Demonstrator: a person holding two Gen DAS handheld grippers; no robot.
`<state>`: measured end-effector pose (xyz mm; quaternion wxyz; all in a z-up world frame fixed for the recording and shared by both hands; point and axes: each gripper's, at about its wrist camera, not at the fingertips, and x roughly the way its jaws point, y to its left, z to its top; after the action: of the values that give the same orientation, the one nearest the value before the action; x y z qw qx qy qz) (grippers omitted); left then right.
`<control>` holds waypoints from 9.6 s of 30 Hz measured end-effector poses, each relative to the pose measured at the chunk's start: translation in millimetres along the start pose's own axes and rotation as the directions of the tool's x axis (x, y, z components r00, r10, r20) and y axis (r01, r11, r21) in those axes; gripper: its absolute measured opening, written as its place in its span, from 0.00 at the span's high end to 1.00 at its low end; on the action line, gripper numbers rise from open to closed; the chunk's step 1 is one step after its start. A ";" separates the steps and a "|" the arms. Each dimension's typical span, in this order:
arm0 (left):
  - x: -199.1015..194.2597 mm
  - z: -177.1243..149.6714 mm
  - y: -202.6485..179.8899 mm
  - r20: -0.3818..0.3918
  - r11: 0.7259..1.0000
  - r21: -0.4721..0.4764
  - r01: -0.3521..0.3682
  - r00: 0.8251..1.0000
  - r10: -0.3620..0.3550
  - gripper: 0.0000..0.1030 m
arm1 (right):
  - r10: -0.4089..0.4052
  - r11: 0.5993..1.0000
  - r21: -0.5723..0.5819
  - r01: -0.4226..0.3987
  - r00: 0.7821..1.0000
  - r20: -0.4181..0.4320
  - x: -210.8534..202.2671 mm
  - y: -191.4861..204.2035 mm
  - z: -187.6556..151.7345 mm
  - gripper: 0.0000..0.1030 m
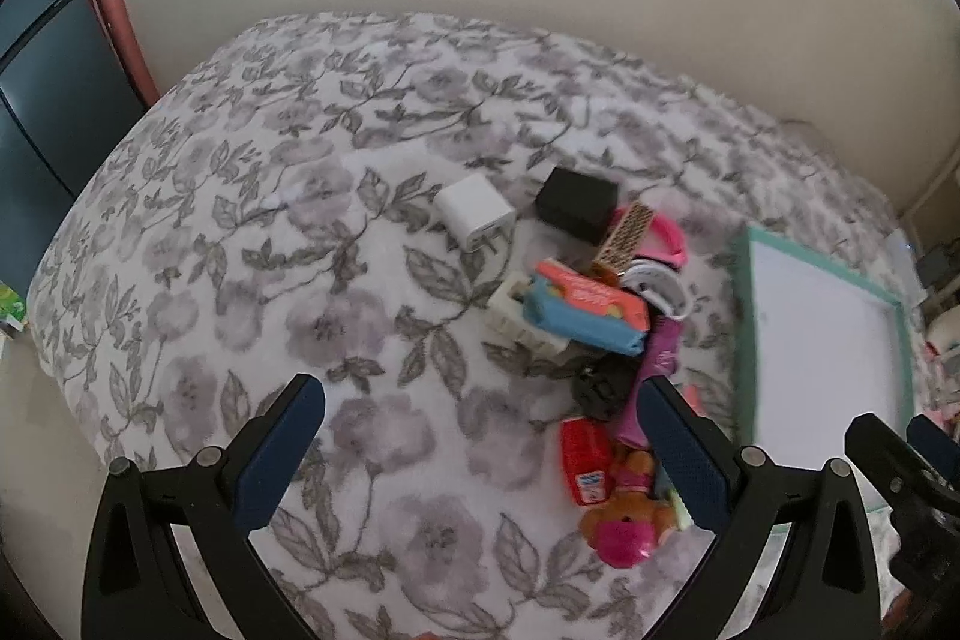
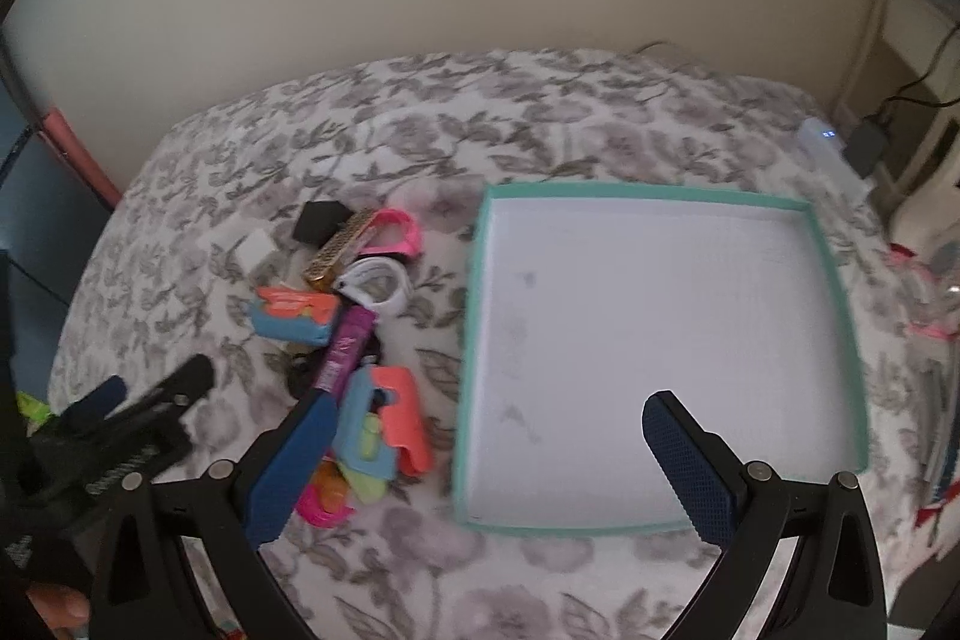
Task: Organize rigid objects
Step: 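Grasp the red glue stick with the left gripper while the right gripper approaches the pile, then grasp the blue-and-coral toy knife with the right gripper, then carry the glue stick and toy knife into the tray and release both, then move both tools back over the pile toward the pink toy figure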
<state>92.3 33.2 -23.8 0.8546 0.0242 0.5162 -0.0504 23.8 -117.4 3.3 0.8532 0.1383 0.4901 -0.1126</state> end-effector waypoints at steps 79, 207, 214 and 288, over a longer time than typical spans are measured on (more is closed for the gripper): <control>54.0 -51.4 76.4 -0.194 0.999 -0.048 0.021 0.981 -0.030 0.77 | 0.169 0.965 -0.156 -0.211 0.954 -0.247 100.5 54.8 -8.7 0.24; 44.8 13.7 -169.2 -0.222 0.990 0.104 0.090 0.973 -0.065 0.21 | -0.327 0.904 0.254 0.344 0.939 -0.109 40.7 -194.4 13.8 0.15; 49.2 14.9 -160.2 -0.211 0.994 0.107 0.032 0.977 -0.009 0.15 | -0.332 0.907 0.242 0.346 0.938 -0.098 41.3 -191.5 13.7 0.02; 36.4 -22.5 104.7 -0.304 0.950 -0.214 -0.225 0.940 0.154 0.06 | 0.116 0.958 -0.219 -0.184 0.950 -0.290 88.2 86.3 -42.6 0.08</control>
<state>100.9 137.1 -67.6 0.7691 -0.0250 0.6306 0.1011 61.4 -26.8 -82.9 0.7936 0.0840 0.6016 0.0342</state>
